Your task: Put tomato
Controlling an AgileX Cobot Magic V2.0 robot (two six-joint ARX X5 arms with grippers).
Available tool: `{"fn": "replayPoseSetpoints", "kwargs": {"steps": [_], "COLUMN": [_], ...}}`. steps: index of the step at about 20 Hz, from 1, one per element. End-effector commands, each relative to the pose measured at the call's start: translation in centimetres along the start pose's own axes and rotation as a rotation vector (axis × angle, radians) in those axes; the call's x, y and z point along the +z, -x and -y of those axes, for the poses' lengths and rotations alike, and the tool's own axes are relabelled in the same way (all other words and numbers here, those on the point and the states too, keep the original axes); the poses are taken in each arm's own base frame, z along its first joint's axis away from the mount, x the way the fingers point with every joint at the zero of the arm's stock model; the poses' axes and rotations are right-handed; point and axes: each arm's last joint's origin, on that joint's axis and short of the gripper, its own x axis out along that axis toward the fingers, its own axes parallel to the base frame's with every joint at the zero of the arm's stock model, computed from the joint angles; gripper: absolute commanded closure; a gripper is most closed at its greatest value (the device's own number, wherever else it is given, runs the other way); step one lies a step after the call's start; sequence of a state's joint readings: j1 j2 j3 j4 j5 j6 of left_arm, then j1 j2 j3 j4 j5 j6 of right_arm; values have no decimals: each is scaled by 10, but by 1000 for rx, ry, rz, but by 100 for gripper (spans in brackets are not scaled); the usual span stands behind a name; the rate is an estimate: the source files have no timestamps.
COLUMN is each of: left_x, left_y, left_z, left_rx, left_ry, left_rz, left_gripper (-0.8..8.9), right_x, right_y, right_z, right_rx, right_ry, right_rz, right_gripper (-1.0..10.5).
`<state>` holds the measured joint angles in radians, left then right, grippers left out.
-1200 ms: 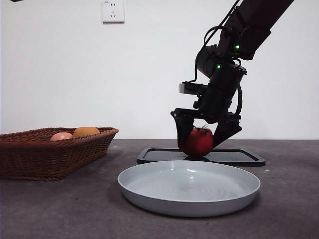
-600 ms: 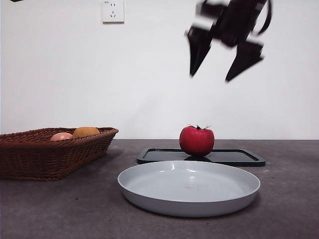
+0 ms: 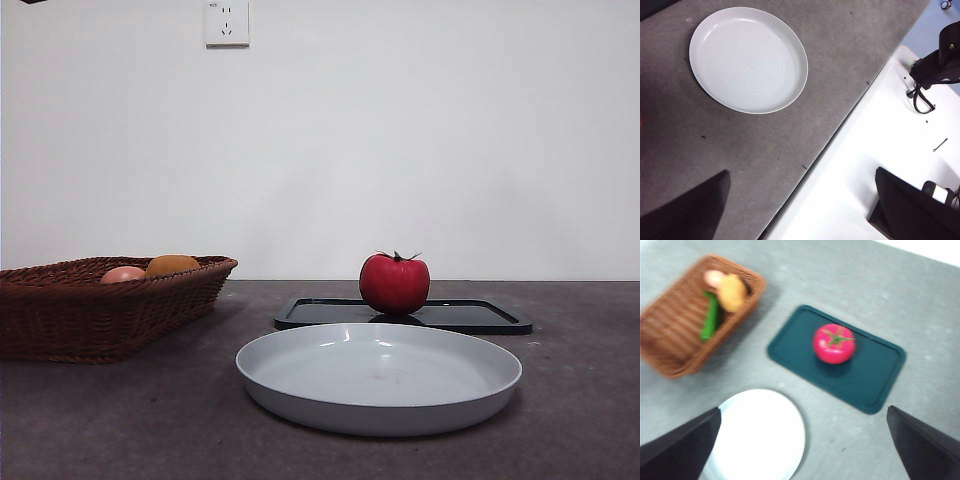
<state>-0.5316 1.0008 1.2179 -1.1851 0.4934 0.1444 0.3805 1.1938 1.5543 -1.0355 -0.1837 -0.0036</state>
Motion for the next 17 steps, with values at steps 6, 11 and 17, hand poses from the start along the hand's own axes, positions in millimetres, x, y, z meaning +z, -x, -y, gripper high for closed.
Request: {"fn": "replayPoseSetpoints", "kwargs": {"steps": [6, 11, 17], "left_x": [5, 5, 5], "left_y": [3, 3, 3], "left_z": [2, 2, 2], "left_rx": [-2, -2, -2], "left_ry": [-29, -29, -29], "left_rz": [22, 22, 22], "left_gripper": [349, 349, 349], "right_x": [-80, -128, -140], "right_y": [11, 8, 18], "right_z": [-20, -26, -26], "right_rx": [117, 187, 217], "right_ry": [32, 25, 37], "right_rz": [-10, 9, 48], "right_gripper": [411, 411, 411]}}
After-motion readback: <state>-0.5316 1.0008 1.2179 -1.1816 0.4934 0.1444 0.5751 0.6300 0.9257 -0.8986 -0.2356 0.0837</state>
